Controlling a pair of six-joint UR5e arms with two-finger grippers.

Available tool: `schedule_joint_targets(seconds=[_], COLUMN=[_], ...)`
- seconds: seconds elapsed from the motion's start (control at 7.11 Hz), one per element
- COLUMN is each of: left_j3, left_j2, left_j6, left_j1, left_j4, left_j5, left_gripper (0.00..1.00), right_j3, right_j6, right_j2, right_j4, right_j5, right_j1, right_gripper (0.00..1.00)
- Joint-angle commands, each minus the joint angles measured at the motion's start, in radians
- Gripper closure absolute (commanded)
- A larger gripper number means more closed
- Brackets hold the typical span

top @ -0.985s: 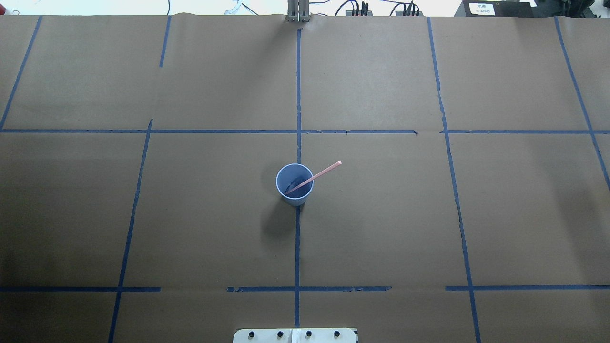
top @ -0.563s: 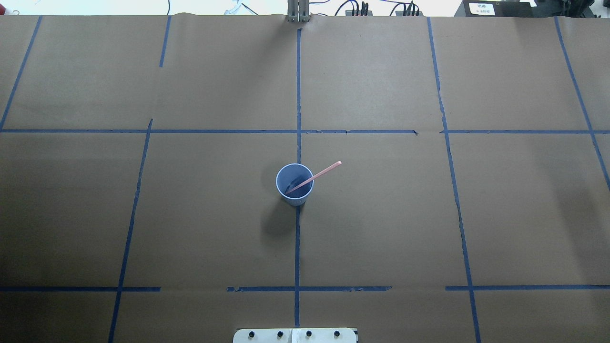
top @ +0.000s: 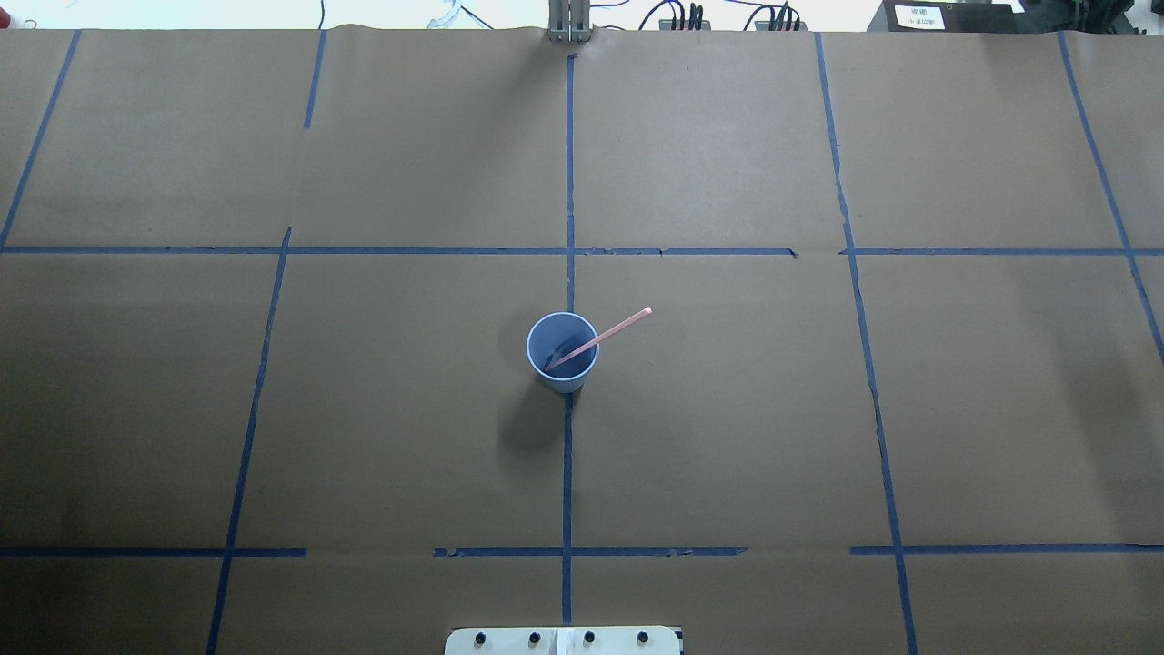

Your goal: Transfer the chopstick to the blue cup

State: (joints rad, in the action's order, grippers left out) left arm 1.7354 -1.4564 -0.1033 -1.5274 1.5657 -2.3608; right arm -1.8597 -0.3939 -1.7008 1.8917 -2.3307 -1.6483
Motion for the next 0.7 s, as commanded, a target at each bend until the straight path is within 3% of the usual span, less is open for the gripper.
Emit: schedule_joint_targets(seconds=[0.0, 0.56], left_j3=[0.018, 0.042], left_j2=[0.025, 0.054], left_j6=[-0.012, -0.007], left_j1=[-0.003, -0.005], left_j4=[0.007, 0.013], left_j5=[0.001, 0.000], left_gripper=[0.00, 0.00], right_j3=[0.007, 0.029], right_j6=[0.018, 0.020], right_j2=[-0.002, -0.008], right_j4=[-0.008, -0.032], right_j5=[0.002, 0.002], right_j1=[0.002, 0.018], right_gripper=[0.00, 0.00])
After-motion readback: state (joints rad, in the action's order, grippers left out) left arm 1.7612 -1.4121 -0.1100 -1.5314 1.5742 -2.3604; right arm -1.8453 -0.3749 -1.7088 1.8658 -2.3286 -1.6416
